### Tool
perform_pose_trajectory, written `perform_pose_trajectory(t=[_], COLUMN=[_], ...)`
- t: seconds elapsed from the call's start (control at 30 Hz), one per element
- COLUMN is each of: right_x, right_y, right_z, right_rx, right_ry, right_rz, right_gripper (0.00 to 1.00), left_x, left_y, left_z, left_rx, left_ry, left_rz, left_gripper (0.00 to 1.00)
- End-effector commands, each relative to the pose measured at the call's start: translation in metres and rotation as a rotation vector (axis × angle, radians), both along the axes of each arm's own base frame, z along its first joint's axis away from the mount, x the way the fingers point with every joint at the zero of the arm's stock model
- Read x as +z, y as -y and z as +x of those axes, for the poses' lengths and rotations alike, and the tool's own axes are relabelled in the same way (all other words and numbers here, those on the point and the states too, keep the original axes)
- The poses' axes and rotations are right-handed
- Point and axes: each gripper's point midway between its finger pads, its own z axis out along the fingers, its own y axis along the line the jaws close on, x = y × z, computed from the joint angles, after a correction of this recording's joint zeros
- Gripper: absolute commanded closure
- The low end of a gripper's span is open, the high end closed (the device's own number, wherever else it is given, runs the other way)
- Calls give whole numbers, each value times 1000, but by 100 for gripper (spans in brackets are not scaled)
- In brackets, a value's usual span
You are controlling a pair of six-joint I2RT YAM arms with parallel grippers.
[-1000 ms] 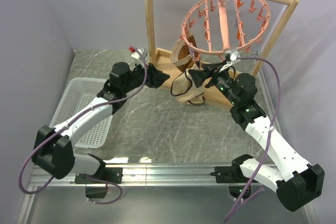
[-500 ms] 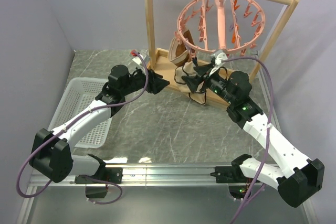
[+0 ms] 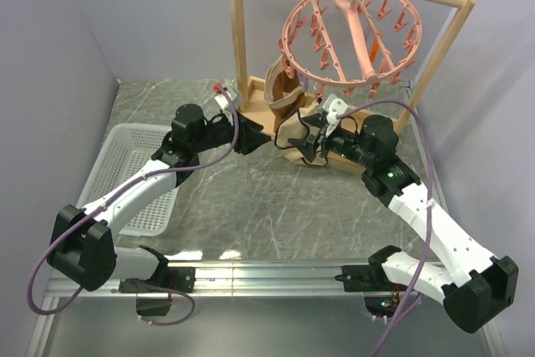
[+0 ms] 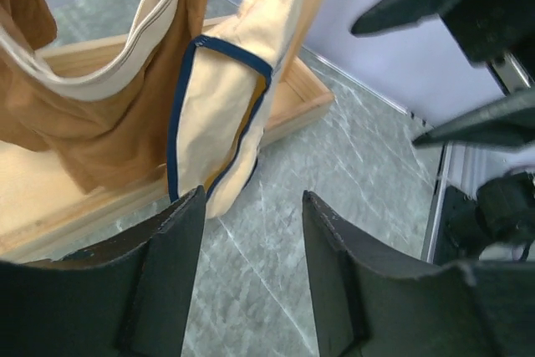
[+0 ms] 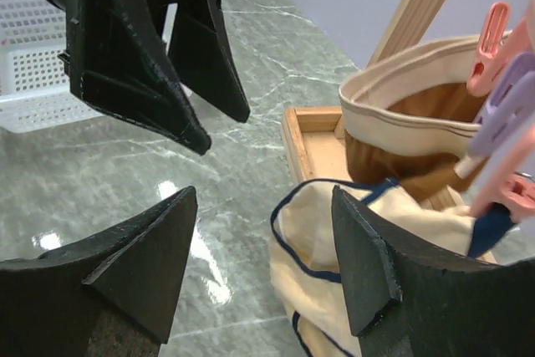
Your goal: Clip the underwear to the hanger
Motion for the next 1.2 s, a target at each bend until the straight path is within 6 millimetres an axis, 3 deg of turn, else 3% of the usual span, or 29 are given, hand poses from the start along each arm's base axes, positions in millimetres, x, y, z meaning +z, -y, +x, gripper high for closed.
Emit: perform_pose_trajectory(t=[0.0, 0.03, 0.1, 0.17, 0.2, 0.23, 0.27, 0.43, 0.57, 0.67, 0.77, 0.8, 0.83, 0.87, 0.9, 0.93, 1.0, 1.03, 1.1, 1.17], right_x=[18, 7, 4, -19, -15, -28, -28, -69, -81, -98, -111, -113, -110, -113, -114, -112, -117, -120, -119, -119], right_y=[7, 11, 24, 33, 42, 47, 55, 93, 101, 112, 121, 124, 130, 134, 136, 144, 149, 157, 158, 157], right_z=[-18, -22, -30, -39, -45, -47, -51, -44, -41, -29, -13, -8, 2, 9, 13, 21, 30, 37, 43, 48], right_rx=[13, -10, -65, -117, -152, -198, -242, -521, -553, -598, -647, -662, -682, -700, -704, -723, -737, -760, -749, -733], right_ry=[63, -22, -81, -209, -196, -271, -280, -483, -552, -596, -642, -649, -629, -634, -633, -617, -647, -658, -668, -672], right_rz=[20, 33, 68, 105, 130, 170, 200, 282, 319, 283, 291, 299, 323, 328, 335, 352, 364, 378, 397, 406], right_gripper=[28, 29, 29, 30, 31, 32, 32, 36, 39, 41, 43, 43, 43, 43, 43, 43, 44, 44, 45, 45], left_x=[5, -3, -14, -25, -26, -37, -38, -38, -44, -58, -60, -65, -50, -53, -50, -61, -54, -65, -66, -81], left_y=[17, 22, 31, 44, 48, 52, 58, 82, 113, 129, 134, 131, 136, 136, 140, 148, 157, 162, 168, 171], left_z=[-26, -35, -47, -56, -57, -55, -55, -46, -69, -59, -34, -29, -27, -29, -28, -29, -19, -11, 1, 13], left_rx=[-199, -268, -392, -466, -493, -508, -508, -453, -558, -518, -403, -359, -321, -310, -306, -325, -305, -291, -263, -233], left_ry=[210, 206, 333, 342, 387, 372, 387, 459, 609, 681, 698, 707, 772, 806, 840, 845, 900, 907, 958, 984], left_rz=[63, 100, 180, 242, 268, 286, 286, 240, 252, 319, 331, 334, 286, 278, 272, 293, 302, 333, 364, 403], left_gripper=[46, 47, 45, 45, 45, 45, 45, 37, 33, 29, 27, 26, 22, 20, 19, 19, 18, 18, 17, 16])
